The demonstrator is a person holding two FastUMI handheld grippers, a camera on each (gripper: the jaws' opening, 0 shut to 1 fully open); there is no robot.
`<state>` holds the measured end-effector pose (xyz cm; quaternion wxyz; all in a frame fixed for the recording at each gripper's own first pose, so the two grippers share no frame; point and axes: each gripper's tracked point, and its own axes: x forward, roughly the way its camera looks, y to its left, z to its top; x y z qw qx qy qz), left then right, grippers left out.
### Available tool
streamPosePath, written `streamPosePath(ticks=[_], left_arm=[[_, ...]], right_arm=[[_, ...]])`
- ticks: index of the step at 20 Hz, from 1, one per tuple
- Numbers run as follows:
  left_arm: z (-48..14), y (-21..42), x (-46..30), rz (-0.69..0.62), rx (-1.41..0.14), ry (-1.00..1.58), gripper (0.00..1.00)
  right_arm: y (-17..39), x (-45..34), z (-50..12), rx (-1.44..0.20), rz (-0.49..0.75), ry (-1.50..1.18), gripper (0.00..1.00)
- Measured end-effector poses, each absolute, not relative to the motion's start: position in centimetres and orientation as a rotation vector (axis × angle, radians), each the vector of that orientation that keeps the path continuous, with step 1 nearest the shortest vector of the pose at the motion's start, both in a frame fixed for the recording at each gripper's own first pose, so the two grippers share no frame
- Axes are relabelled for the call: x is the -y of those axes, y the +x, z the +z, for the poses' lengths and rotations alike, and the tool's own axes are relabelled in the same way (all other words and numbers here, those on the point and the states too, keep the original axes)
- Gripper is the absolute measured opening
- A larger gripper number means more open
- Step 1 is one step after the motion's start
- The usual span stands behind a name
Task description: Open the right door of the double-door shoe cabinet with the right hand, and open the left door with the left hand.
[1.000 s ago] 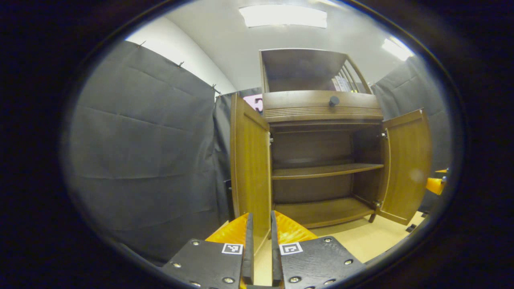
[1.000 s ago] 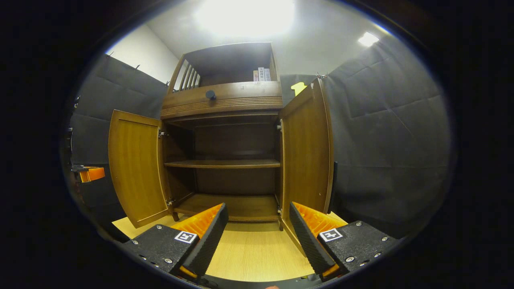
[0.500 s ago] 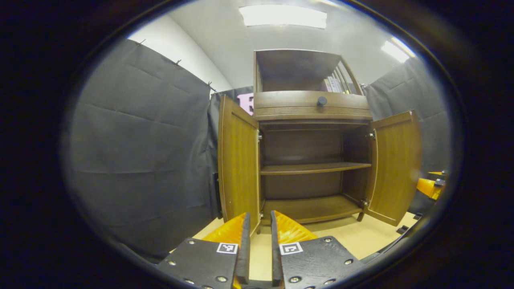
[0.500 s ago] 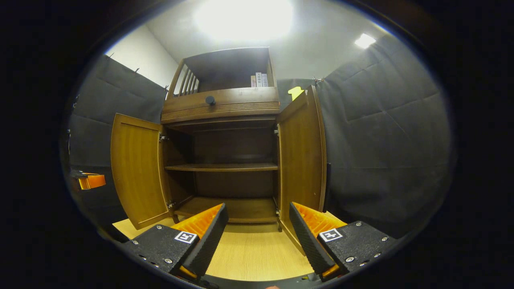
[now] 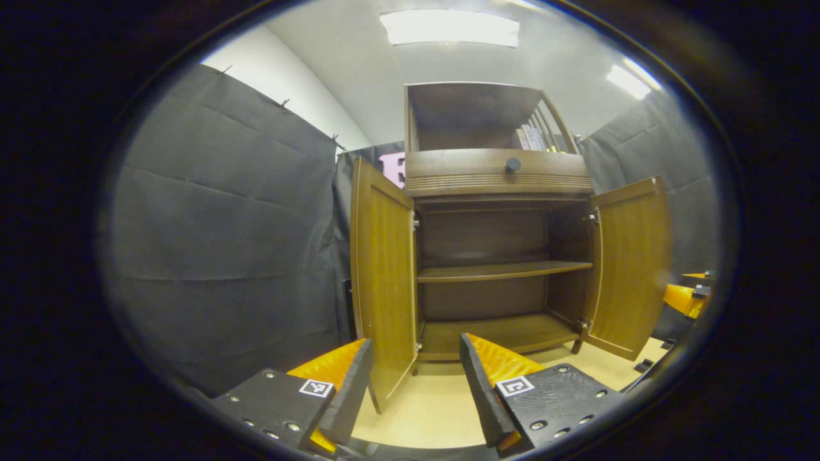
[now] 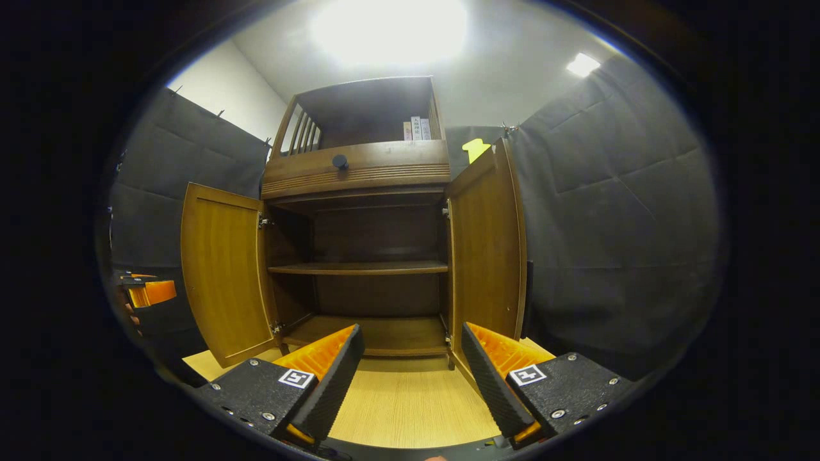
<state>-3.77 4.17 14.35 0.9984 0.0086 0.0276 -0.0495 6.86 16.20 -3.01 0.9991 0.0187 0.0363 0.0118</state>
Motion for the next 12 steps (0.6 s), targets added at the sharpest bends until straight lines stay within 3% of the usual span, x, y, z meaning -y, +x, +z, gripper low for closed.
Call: streamPosePath(ticks=[4, 12], left_arm=[[15.0, -4.0, -4.7, -0.104, -0.042, 0.020, 0.99], [16.5, -2.6, -6.4, -0.090, -0.025, 0.041, 0.99]], right_arm=[[7.0, -16.0, -2.8, -0.069, 0.019, 0.041, 0.94], [7.7, -15.8, -2.3, -0.059, 0.012, 0.038, 0.94]])
